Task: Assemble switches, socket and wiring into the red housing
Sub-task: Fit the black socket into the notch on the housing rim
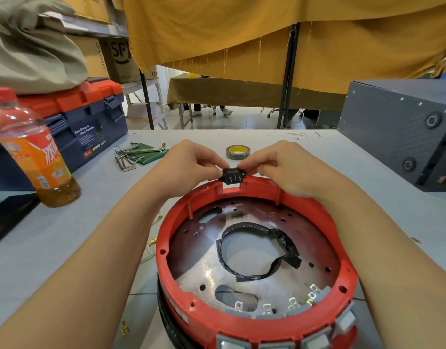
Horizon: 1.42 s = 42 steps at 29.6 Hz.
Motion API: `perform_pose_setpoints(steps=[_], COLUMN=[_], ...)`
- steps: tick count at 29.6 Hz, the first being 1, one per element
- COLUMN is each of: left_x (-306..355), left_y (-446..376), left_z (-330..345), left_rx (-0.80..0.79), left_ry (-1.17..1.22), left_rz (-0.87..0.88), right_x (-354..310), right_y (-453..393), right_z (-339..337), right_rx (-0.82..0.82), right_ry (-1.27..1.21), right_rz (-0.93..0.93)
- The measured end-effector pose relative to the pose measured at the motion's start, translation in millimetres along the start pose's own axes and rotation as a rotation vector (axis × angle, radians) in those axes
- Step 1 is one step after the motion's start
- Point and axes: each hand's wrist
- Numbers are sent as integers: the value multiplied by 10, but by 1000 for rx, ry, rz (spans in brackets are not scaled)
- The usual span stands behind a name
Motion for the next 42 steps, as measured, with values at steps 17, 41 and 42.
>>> perform_pose_setpoints(steps=[17,41,42], left_x=[-26,-83,-79], left_y=[-14,-49,-52], left_z=[6,116,119], left_rx=[-23,-51,-48], left_ry=[-113,177,167], left_rz=[74,-290,-293], right_x=[-14,-57,-54], right_y=[2,55,53], right_z=[-25,-97,-92], right_rx=[-11,-280,-277], right_ry=[142,214,213], right_rz=[6,9,11])
Point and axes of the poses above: each hand's wrist, its own y-axis away from the middle knuckle, its own z-axis out of the palm, x = y × z, and after that the axes turned 1 degree about -y, right-handed
